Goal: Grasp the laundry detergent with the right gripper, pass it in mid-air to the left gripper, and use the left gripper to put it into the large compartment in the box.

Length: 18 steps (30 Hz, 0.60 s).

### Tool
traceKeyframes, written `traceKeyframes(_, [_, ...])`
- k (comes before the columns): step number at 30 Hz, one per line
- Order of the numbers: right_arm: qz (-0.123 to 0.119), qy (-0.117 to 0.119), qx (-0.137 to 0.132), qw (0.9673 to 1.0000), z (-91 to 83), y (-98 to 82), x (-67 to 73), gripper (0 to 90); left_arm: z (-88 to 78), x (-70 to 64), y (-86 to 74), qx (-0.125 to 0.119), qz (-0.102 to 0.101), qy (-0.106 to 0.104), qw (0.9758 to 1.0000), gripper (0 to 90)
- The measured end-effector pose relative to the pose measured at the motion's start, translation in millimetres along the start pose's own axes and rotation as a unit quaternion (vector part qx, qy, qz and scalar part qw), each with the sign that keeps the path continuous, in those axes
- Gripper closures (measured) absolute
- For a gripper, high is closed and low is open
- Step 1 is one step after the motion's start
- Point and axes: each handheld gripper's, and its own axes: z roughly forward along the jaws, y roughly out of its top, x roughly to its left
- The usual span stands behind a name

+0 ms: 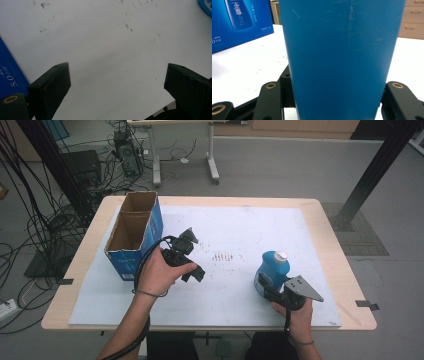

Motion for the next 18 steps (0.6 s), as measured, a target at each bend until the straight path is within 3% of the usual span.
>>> traceKeyframes(18, [-0.006, 0.014, 0.015, 0.9998, 0.5, 5.5, -4.4, 43.5, -2.3, 2.0, 6.1, -0.002, 0.009, -0.006, 0.9999, 7.2])
